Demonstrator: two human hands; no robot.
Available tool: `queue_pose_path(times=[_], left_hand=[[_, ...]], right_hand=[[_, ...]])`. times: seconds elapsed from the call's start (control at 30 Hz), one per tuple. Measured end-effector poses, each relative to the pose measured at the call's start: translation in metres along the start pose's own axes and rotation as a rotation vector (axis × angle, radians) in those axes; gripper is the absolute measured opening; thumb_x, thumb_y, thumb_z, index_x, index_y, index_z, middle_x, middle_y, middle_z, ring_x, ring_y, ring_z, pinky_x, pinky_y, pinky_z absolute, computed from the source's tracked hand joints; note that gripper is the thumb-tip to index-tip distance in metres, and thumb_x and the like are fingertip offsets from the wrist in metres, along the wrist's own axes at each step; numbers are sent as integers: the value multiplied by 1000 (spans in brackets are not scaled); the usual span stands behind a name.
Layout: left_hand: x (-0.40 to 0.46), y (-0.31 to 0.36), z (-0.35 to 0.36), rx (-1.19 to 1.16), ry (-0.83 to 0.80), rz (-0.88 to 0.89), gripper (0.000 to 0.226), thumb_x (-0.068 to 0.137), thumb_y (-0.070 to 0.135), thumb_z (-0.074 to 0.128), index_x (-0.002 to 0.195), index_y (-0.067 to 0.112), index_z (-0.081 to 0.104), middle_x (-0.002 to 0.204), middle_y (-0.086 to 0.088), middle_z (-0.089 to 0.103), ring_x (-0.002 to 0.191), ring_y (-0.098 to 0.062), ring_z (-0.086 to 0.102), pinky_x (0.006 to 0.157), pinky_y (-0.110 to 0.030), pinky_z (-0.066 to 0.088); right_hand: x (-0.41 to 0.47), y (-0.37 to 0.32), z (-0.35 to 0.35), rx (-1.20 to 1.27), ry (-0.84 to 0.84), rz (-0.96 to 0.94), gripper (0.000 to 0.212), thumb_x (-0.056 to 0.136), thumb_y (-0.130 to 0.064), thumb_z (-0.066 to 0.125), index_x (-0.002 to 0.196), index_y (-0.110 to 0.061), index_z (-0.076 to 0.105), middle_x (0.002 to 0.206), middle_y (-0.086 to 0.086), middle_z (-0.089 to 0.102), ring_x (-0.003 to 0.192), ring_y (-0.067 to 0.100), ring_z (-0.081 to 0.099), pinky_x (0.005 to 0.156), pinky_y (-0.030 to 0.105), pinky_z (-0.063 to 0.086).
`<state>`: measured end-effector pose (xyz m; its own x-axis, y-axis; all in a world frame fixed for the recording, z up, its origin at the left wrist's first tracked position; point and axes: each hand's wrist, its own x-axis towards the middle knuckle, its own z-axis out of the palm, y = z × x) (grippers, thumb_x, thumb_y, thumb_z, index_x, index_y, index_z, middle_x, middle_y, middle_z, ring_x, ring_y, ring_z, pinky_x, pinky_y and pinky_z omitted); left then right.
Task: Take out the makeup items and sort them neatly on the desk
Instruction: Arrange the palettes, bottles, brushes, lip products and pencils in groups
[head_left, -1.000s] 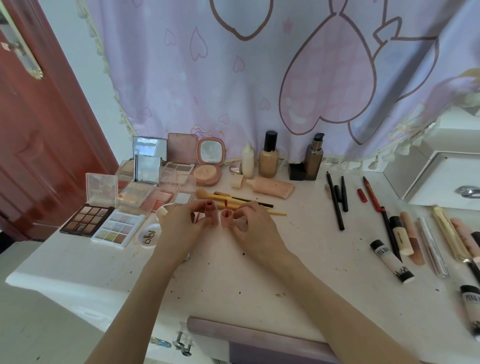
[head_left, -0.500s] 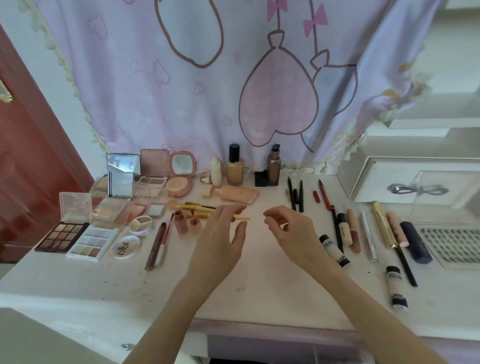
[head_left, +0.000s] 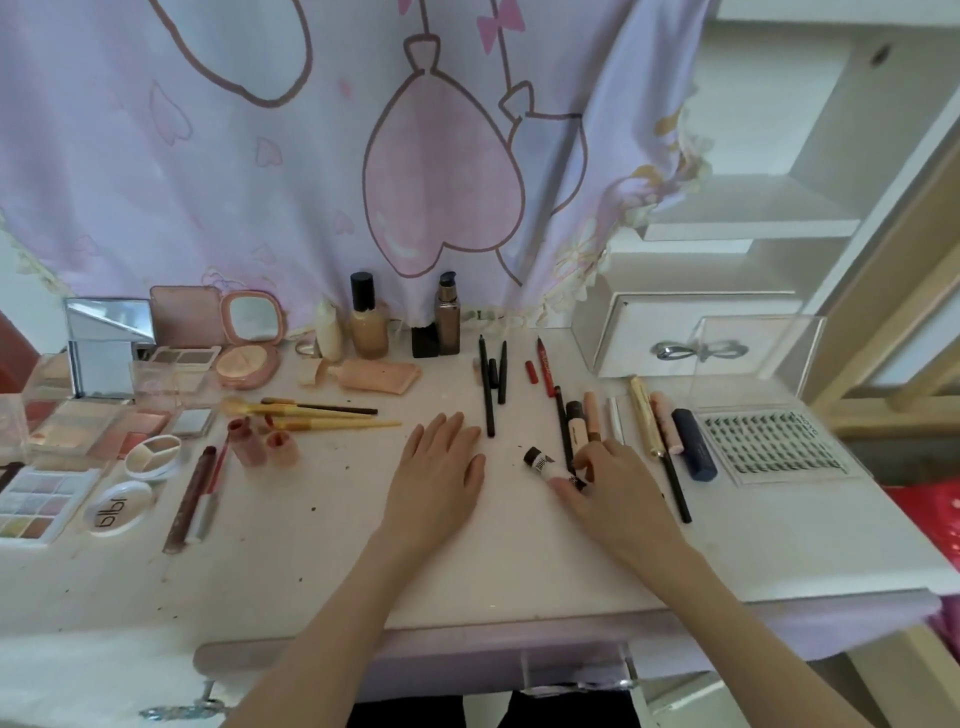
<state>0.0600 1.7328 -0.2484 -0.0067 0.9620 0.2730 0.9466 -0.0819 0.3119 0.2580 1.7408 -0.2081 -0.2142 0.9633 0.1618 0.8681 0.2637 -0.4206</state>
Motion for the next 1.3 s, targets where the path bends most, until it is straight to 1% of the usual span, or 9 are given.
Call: queue_pose_path(times=[0.17,0.27,0.43,0.67,0.77,0.93,1.03,1.1,1.3], left_hand=[[-3,1,-5,-54,39,28,40,96,25,41,134,14,44,144,-4,39,136,-19,29,114,-31,10],[-5,1,-10,-155,69,53,46,93,26,49,137,16,40,140,-1,42,131,-17,35,111,-29,19],[-11,11,-20,-344,4,177,59,88,30,60,140,22,33,140,6,38,125,-7,38,100,-18,29],[-14,12,-26,-432,30,198,17,96,17,46,107,9,55,92,10,46,80,-3,41,75,-12,36],[-11,10,-26,-532,-19,35,12,98,18,38,96,18,49,84,12,47,75,-1,45,71,-4,33],[-3,9,-28,-602,-7,-110,34,99,19,30,67,23,39,60,7,40,52,-6,38,52,-14,32],[-5,9,-30,-721,36,-64,14,95,21,43,90,34,47,66,8,47,56,-1,45,55,-12,35],[-10,8,-29,-758,-1,27,35,89,17,57,110,39,39,75,8,50,63,-1,49,60,-10,39],[-9,6,-27,-673,-24,-14,20,90,25,53,76,36,44,60,11,50,54,0,47,53,-13,37]], right_hand=[[2,-1,6,-37,19,-34,24,88,-32,58,97,-10,55,119,7,51,102,20,49,79,21,35],[4,-5,4,43,53,-9,21,88,-33,59,93,-13,54,105,-3,52,89,14,51,69,16,32],[7,-17,-4,444,-32,53,13,85,-31,63,88,-20,55,75,-10,57,65,4,53,60,8,38],[2,-37,13,1172,-194,295,23,91,-24,57,75,-8,57,52,-2,50,42,7,39,43,16,33],[-1,-44,25,1069,-83,177,11,91,-16,56,82,-10,58,57,-3,50,48,6,41,47,16,34],[-4,-45,31,978,-50,66,8,90,-15,58,92,-22,58,73,-3,54,65,5,49,62,16,43],[-2,-43,29,1109,-24,125,4,91,-14,57,91,-13,61,62,-5,52,55,2,47,52,13,39],[-2,-42,28,1153,-5,158,9,91,-16,56,87,-10,61,56,-4,50,50,5,42,47,14,35],[-2,-45,29,1172,-14,157,14,92,-18,53,85,-9,60,54,-3,46,47,4,38,45,16,32]])
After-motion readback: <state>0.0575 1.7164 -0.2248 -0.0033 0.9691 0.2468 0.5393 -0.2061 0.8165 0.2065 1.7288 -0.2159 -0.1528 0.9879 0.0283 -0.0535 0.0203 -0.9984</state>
